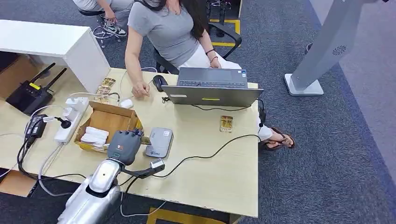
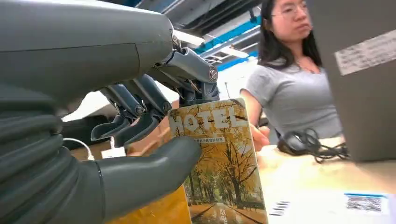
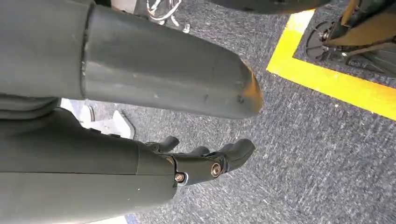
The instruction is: Pass the card to the sensor for recognition and then transmit it.
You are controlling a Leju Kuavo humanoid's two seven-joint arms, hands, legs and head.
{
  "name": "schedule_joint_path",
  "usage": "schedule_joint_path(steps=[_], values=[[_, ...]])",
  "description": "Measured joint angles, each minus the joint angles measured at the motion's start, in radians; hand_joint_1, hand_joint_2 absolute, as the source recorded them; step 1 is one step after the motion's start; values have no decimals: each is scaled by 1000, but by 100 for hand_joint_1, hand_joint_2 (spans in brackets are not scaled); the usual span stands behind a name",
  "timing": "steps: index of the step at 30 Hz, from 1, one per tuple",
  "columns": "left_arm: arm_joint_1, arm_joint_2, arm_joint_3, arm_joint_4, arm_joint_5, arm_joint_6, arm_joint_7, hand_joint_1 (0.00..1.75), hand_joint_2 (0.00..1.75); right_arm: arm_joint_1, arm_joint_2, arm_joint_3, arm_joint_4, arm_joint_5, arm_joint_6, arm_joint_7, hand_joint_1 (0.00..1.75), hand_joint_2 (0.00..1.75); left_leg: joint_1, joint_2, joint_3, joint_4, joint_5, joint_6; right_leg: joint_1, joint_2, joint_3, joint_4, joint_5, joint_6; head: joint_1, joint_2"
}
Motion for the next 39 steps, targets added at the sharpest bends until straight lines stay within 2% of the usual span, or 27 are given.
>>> schedule_joint_path(steps=[8, 15, 29, 37, 39], values=[[-1, 0, 0, 2, 0, 0, 0, 175, 175, 0, 0, 0, 0, 0, 0, 1, 0, 0, 0, 0, 0, 0, 0, 0, 0, 0, 0, 0, 0, 0, 0, 0], [-51, -50, -19, 69, 0, 3, 2, 175, 175, 0, 8, -5, 1, 9, 1, 8, 0, 0, 0, 0, 0, 0, 0, 0, 0, 0, 0, 0, 0, 0, 0, 0], [-58, -58, -31, 74, 0, 3, 2, 175, 175, 0, 9, -5, 2, 11, 1, 13, 0, 0, 0, 0, 0, 0, 0, 0, 0, 0, 0, 0, 0, 0, 0, 0], [-105, -103, -31, 85, 0, -22, -10, 175, 175, -1, 15, -7, 2, 20, -2, 15, 0, 0, 0, 0, 0, 0, 0, 0, 0, 0, 0, 0, 0, 0, 0, 0], [-118, -106, -31, 92, 1, 3, -1, 175, 175, -1, 15, -9, 2, 27, -3, 14, 0, 0, 0, 0, 0, 0, 0, 0, 0, 0, 0, 0, 0, 0, 0, 0]])
